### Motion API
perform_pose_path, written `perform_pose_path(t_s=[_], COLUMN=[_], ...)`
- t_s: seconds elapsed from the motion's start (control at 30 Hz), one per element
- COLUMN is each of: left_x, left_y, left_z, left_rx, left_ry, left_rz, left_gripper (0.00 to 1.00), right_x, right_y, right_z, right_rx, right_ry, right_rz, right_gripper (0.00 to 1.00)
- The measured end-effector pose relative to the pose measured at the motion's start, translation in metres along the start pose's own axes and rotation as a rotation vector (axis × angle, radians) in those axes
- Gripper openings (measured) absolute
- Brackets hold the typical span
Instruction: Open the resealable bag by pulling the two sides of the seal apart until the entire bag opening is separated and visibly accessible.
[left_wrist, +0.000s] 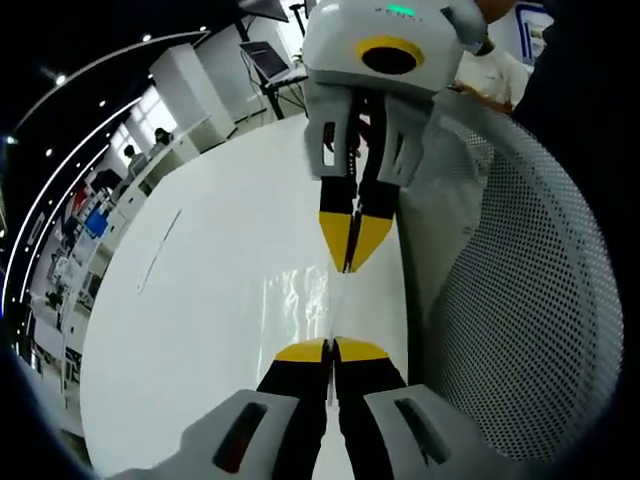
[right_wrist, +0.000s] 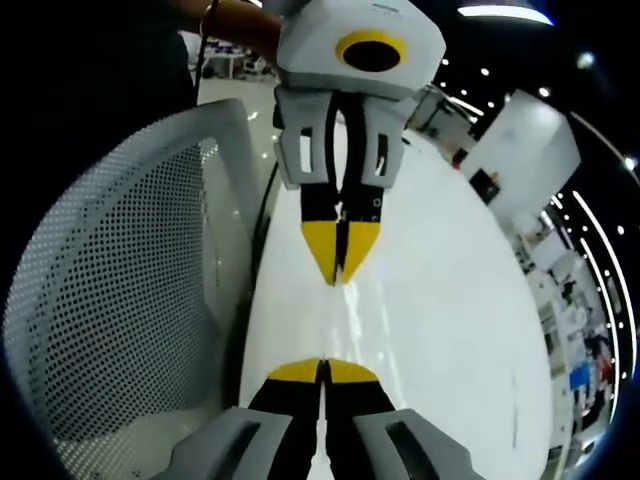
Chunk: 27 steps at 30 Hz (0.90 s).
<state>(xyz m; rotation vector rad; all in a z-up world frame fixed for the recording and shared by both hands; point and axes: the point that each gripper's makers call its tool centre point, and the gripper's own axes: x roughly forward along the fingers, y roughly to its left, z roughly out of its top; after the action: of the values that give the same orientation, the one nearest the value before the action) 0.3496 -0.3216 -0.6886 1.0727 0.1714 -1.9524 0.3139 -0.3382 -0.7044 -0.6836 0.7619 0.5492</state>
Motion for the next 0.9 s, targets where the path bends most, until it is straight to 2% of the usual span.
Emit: perform_pose_path(t_s=[0.1, 0.23, 0.37, 0.43, 0.67, 0.9], left_x=[-0.009, -0.019, -0.019, -0.015, 0.007, 0.019], left_y=[0.003, 0.015, 0.021, 0.019, 0.001, -0.009], left_z=[0.001, 0.01, 0.017, 0.02, 0.016, 0.009], left_rx=[-0.023, -0.066, -0.091, -0.107, -0.068, -0.12], left_ry=[0.0, -0.035, -0.066, -0.077, -0.02, 0.019], left_rz=[-0.008, 0.009, 0.024, 0.009, -0.046, -0.09], left_gripper=[0.07, 0.1, 0.08, 0.08, 0.09, 0.05], right_x=[0.001, 0.003, 0.003, 0.004, 0.004, 0.004], right_y=[0.003, 0.004, 0.005, 0.005, 0.008, 0.014], right_z=[0.0, 0.0, 0.001, 0.001, 0.002, 0.003], right_rx=[-0.006, -0.017, -0.033, -0.031, -0.029, -0.056], right_ry=[0.005, 0.01, 0.014, 0.014, 0.006, 0.005], right_rz=[0.005, 0.01, 0.013, 0.015, 0.02, 0.031], right_gripper=[0.0, 0.0, 0.0, 0.0, 0.0, 0.0])
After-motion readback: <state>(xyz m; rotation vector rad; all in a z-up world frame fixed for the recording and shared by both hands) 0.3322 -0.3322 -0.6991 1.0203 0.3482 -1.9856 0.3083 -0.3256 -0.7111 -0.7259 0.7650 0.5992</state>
